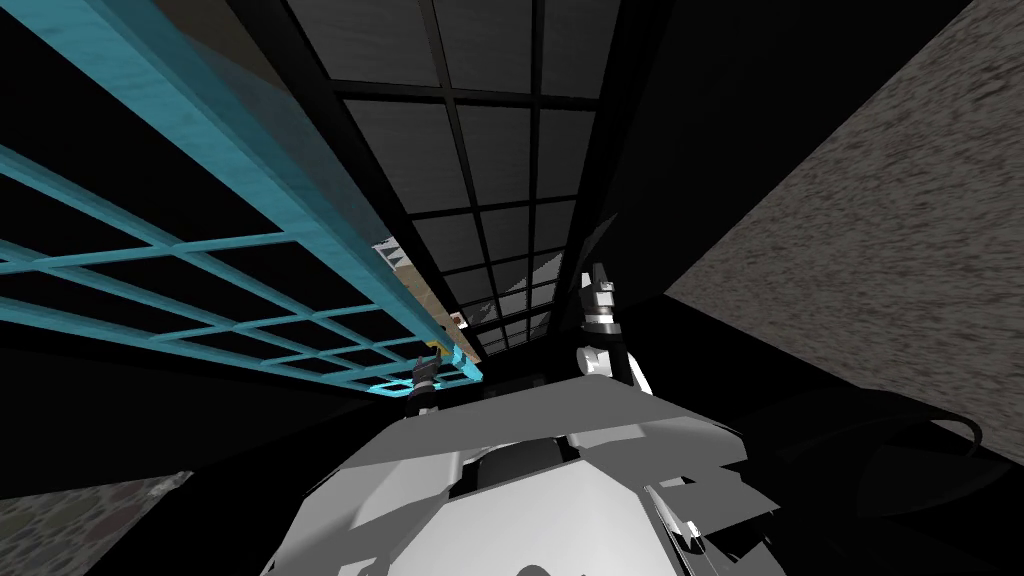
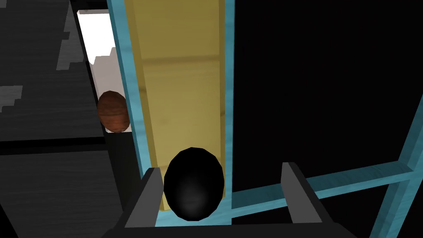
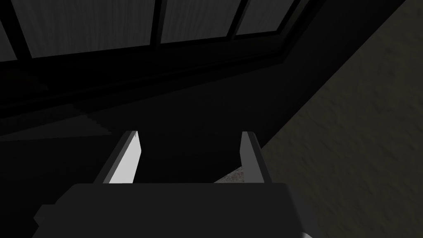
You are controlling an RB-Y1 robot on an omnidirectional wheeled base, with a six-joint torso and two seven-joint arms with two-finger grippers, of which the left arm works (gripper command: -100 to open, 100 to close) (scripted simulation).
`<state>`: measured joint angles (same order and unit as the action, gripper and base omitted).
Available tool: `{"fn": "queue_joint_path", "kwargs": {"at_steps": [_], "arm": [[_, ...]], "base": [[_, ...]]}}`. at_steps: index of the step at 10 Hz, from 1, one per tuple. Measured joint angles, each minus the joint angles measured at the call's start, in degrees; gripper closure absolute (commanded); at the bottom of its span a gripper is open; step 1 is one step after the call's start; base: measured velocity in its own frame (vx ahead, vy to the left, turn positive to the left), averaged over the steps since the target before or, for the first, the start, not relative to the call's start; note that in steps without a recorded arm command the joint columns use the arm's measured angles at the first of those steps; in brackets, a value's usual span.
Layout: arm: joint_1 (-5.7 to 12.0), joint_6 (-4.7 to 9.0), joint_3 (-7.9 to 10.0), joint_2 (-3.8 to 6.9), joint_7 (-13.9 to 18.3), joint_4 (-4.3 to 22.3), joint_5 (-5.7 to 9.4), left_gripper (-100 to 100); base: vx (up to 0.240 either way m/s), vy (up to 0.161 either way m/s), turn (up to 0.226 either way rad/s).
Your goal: Pull the door open
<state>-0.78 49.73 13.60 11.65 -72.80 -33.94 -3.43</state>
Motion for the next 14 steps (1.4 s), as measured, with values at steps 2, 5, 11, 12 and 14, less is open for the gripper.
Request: {"fn": "queue_joint_path", "kwargs": {"at_steps": [2,5,11,12,14], "arm": [[-0.79,-1.12,-0.12,0.56,2.1,-0.9,0.40,100],[-3.47,-2.31,-0.27,0.78,4.8,-3.7,1.08,100],[-0.30,2.19,0.16,1.69,5.4,5.1,1.53,100],[-0.33,2.22,0.24,1.74,5.4,5.1,1.56,100],[-2.23,-0.06,0.09,1.17,5.4,0.9,1.45,100]], "base": [[-0.067,-0.003,0.000],[-0.142,0.002,0.027],[-0.004,0.002,0.003],[0.000,0.000,0.000],[-0.008,-0.010,-0.041]]}}
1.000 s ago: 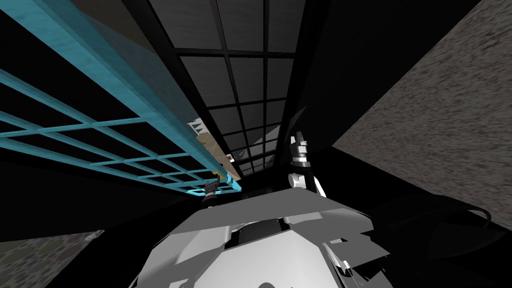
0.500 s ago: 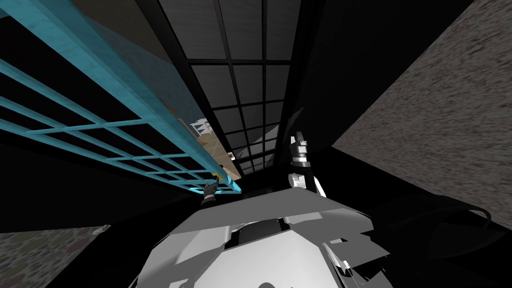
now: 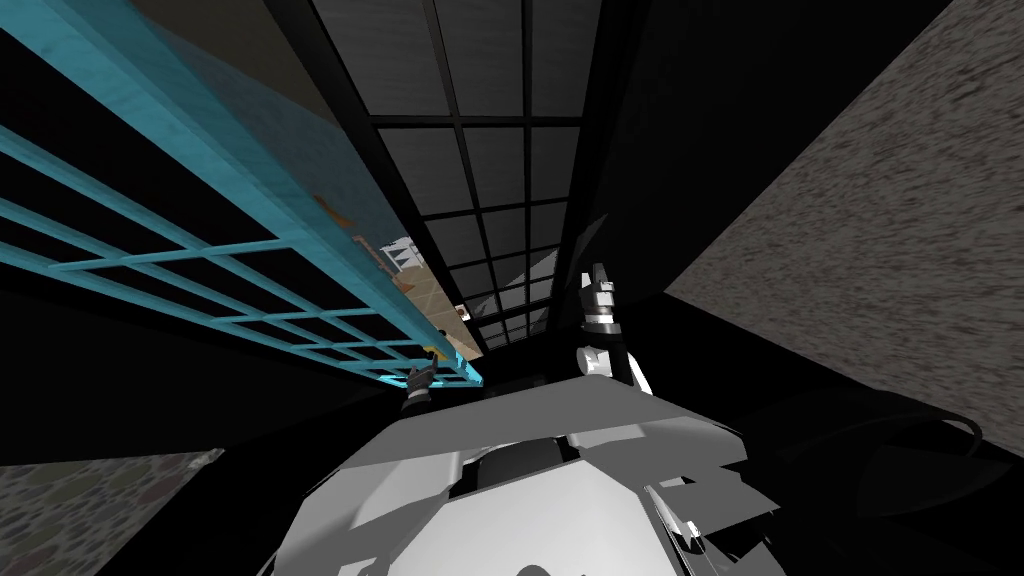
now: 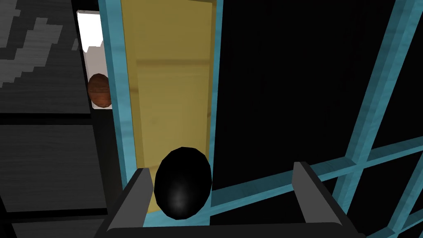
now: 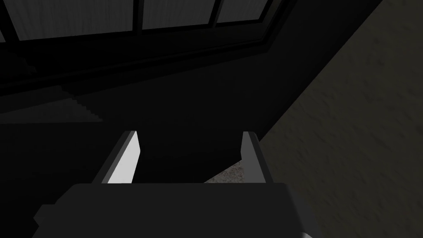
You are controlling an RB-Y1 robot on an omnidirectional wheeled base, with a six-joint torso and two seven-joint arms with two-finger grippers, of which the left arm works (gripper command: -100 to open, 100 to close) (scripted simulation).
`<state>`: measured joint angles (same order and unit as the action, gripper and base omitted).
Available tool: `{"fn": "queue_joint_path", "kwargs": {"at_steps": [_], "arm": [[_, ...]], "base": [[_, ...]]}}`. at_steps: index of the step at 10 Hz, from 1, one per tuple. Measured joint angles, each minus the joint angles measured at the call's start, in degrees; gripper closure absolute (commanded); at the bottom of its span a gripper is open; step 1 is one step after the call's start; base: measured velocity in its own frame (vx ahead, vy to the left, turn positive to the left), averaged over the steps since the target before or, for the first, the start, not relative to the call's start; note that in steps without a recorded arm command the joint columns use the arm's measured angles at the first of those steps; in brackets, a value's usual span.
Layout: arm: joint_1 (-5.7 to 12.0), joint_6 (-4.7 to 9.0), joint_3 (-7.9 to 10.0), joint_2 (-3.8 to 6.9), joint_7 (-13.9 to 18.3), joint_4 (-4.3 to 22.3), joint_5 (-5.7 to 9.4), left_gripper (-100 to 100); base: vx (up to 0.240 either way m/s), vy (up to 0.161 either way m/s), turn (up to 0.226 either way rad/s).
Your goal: Pull the door open
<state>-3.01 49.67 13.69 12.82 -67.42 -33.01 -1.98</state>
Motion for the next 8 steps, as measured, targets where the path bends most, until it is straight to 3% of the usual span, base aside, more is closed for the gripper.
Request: {"fn": "queue_joint_path", "kwargs": {"at_steps": [3,7,8], "arm": [[0.53,0.74,-0.73,-0.47,3.7,-0.4,0.25,100],[-0.09,-0.45,-1.21,-0.76,9.6,-2.1,0.90,100],[0.48,0.04,-1.22,-0.64,10.3,-1.0,1.01,100]], "base": [[-0.038,0.015,-0.072],[-0.030,0.023,-0.046],[-0.024,0.018,-0.046]]}}
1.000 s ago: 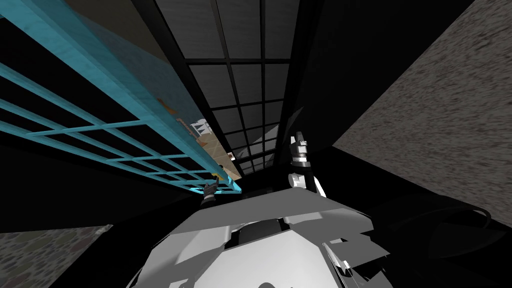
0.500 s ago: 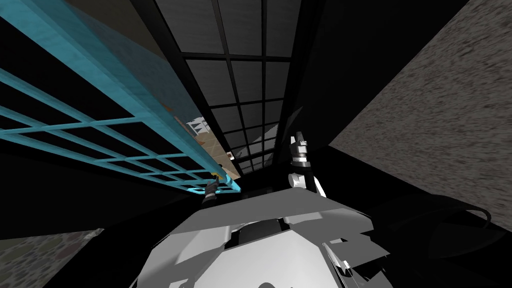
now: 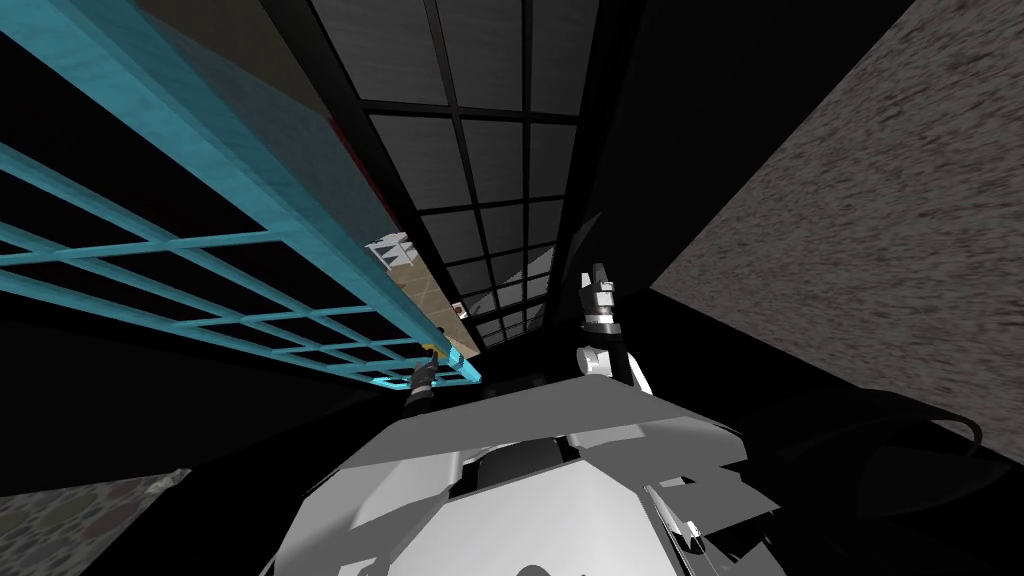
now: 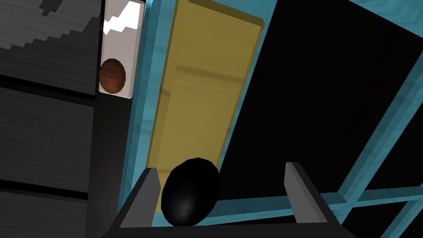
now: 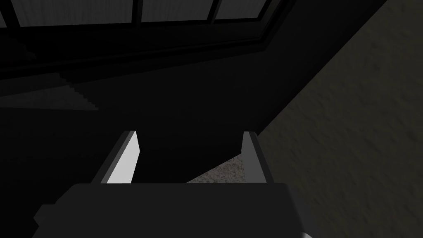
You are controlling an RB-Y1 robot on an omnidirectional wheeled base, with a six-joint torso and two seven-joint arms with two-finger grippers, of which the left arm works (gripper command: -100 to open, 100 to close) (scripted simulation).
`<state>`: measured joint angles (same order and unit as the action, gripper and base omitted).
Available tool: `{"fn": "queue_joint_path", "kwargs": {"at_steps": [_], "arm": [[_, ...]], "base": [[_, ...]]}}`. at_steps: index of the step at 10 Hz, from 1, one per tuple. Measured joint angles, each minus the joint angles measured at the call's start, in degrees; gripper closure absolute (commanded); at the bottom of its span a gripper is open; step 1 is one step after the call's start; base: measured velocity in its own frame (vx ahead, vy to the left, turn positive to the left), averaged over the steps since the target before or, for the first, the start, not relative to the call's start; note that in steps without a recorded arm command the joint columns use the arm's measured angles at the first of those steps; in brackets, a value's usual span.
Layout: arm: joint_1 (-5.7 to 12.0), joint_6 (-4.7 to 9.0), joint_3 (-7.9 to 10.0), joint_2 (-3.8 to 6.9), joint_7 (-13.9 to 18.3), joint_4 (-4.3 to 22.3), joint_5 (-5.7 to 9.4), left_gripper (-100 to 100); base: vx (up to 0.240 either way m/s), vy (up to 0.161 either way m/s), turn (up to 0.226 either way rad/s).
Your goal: Pull the door open
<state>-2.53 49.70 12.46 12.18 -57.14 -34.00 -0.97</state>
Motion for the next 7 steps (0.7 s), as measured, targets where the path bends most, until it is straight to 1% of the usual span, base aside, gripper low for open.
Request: {"fn": "queue_joint_path", "kwargs": {"at_steps": [1,2,3,4,5,6,7], "arm": [[0.47,0.52,-0.03,0.12,1.1,1.0,0.19,100],[0.33,0.50,-0.17,0.14,2.6,0.8,0.40,100],[0.57,0.69,-0.31,0.23,4.2,1.2,0.65,100],[0.48,0.44,-0.41,0.13,5.4,0.8,0.73,100],[-0.36,-0.47,-0.57,-0.13,6.6,-1.0,0.85,100],[-0.23,-0.40,-0.61,-0.16,7.4,-0.7,0.96,100],[0.93,0.76,-0.52,0.08,7.7,1.7,1.05,100]], "base": [[-0.034,0.018,-0.081],[-0.045,0.030,-0.083],[-0.036,0.023,-0.033],[-0.031,0.008,-0.050],[-0.020,0.009,-0.024],[-0.008,0.011,-0.004],[-0.021,0.007,-0.046]]}}
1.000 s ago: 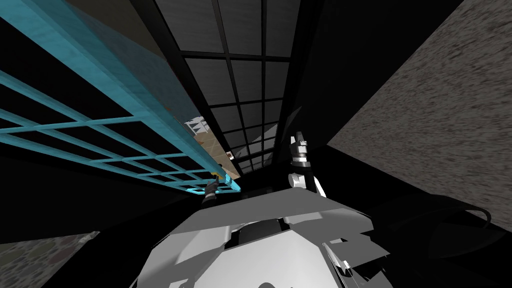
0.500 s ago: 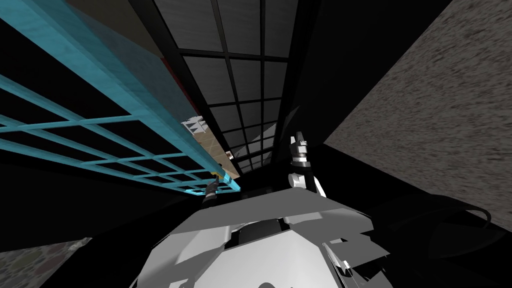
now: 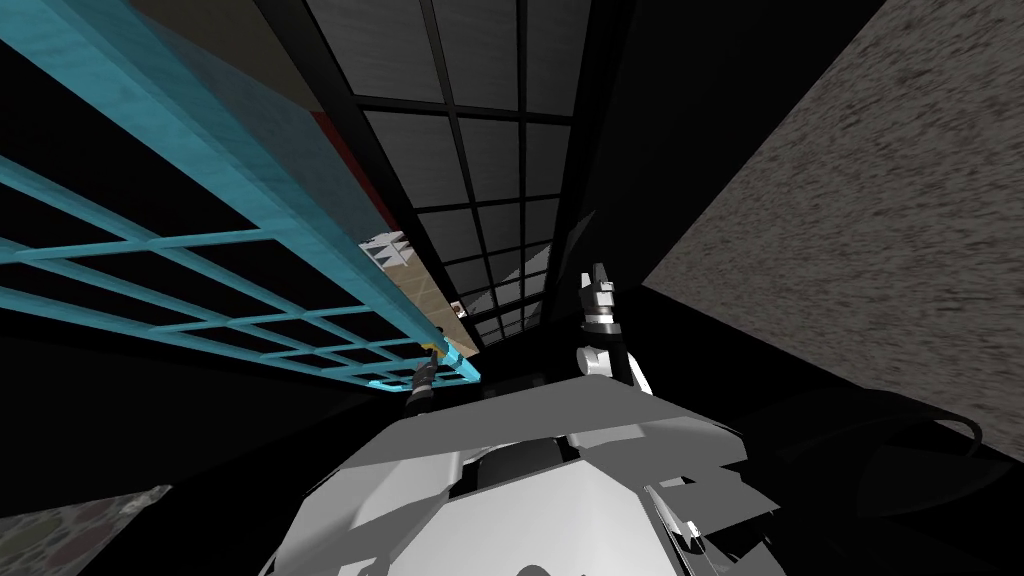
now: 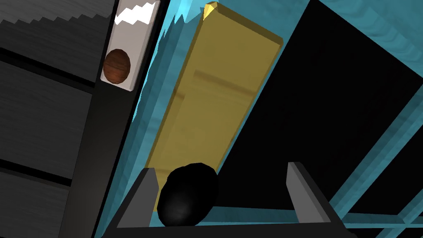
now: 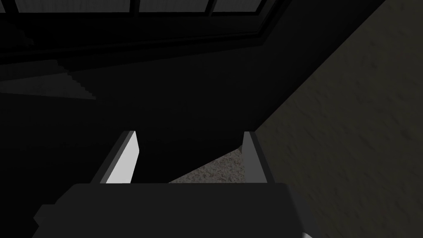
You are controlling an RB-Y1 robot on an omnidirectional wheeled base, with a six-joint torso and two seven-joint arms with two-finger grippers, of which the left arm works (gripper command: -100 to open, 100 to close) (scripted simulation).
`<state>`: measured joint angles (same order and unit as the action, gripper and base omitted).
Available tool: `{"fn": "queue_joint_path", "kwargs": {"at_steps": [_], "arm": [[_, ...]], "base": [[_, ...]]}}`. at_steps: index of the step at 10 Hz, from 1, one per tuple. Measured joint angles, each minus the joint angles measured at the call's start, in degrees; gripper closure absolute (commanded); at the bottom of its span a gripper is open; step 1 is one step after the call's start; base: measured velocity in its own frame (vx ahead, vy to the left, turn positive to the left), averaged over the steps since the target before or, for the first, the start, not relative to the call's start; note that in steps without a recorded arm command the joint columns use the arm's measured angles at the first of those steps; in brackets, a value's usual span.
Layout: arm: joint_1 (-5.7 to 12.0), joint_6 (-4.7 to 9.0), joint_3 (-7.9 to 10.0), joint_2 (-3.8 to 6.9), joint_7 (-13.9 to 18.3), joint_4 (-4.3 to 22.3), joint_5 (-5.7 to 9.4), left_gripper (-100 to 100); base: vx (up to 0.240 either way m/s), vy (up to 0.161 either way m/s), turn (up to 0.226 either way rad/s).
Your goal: Pull the door open
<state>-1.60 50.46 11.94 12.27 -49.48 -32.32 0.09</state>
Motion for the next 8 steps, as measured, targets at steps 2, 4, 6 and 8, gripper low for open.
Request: {"fn": "queue_joint_path", "kwargs": {"at_steps": [2,4,6,8], "arm": [[-0.11,0.04,-0.17,0.06,1.7,-0.2,0.20,100],[-0.83,-0.84,-0.56,-0.01,4.7,-1.7,0.60,100],[-0.39,-0.87,-0.72,-0.27,7.0,-1.4,0.95,100],[0.59,0.43,-0.78,-0.06,8.5,0.8,1.12,100]], "base": [[-0.025,0.013,-0.047],[-0.041,0.028,-0.079],[-0.032,0.025,-0.048],[-0.006,0.000,-0.001]]}}
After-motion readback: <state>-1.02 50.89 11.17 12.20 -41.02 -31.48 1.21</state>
